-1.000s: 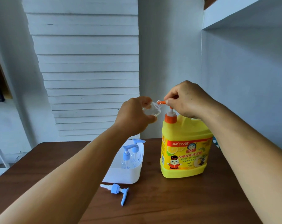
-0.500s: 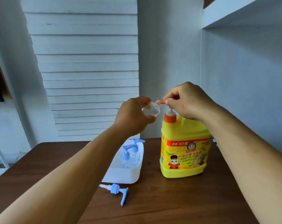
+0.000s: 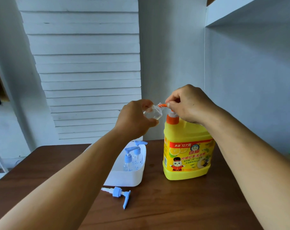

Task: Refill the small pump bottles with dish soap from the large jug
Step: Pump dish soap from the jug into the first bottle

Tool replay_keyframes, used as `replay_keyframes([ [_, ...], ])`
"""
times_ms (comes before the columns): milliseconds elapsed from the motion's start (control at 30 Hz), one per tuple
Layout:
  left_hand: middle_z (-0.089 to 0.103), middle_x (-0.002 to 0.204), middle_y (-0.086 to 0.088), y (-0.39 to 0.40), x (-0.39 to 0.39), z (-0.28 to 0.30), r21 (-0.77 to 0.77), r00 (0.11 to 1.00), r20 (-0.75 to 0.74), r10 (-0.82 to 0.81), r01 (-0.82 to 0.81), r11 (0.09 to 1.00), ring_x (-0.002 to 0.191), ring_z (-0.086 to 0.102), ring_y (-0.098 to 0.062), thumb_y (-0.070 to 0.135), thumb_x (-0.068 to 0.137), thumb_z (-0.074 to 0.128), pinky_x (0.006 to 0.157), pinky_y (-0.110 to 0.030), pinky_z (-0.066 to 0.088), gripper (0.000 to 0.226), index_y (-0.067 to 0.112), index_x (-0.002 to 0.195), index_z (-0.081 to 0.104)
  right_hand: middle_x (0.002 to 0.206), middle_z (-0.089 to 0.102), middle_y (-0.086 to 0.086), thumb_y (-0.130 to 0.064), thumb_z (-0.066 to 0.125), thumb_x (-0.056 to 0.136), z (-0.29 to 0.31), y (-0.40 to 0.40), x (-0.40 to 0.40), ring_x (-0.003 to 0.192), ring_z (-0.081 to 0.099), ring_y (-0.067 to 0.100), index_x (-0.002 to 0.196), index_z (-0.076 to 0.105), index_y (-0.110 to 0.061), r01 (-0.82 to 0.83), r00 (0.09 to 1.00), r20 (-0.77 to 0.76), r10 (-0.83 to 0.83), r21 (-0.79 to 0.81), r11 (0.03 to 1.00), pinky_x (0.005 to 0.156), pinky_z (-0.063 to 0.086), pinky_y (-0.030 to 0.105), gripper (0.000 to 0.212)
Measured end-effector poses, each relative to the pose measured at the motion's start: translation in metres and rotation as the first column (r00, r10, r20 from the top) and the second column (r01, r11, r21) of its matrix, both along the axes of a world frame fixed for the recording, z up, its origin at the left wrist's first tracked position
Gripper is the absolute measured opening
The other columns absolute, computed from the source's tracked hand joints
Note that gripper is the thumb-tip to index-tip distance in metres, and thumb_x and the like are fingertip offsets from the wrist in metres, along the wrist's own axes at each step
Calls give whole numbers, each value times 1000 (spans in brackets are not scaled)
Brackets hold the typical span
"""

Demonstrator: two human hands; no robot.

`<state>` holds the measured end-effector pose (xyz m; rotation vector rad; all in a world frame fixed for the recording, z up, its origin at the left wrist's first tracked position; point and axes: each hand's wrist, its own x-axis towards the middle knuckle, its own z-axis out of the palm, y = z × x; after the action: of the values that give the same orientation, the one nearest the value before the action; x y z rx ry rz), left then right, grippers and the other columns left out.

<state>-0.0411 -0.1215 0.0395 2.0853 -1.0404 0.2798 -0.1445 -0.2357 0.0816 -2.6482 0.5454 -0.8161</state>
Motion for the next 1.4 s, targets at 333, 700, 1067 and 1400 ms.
replay_keyframes([
  [333,68,110,5,2,-2,7,-2,1000,24,-4,4,1000,93,63,-16,27,71,77,81,-30,50,40,23,109,64,95,70,2,-18,59,89,11,0,-5,67,57,8,98,72,-18,-12,1000,-25,13,44,999,48,35,17,15],
  [700,68,108,5,1,-2,0,-12,1000,-12,7,-8,1000,90,63,-16,25,71,77,82,-32,52,39,22,108,64,98,72,4,-14,62,87,9,3,-1,87,65,21,96,75,-12,13,998,-65,-12,14,1000,62,44,23,15],
  [1067,68,111,3,1,-2,-4,12,1000,-17,4,-4,1000,91,62,-14,24,70,77,80,-29,50,43,21,111,64,102,71,5,-16,57,90,-3,2,2,89,63,19,100,73,-16,10,1000,-25,-10,24,1000,67,44,23,19],
  [1400,68,109,2,0,-2,0,16,1000,3,6,-6,1000,91,64,-19,25,70,77,81,-33,53,41,21,109,64,104,70,4,-16,60,89,1,0,0,86,59,15,103,72,-16,-12,1000,-5,13,42,999,65,41,23,18],
])
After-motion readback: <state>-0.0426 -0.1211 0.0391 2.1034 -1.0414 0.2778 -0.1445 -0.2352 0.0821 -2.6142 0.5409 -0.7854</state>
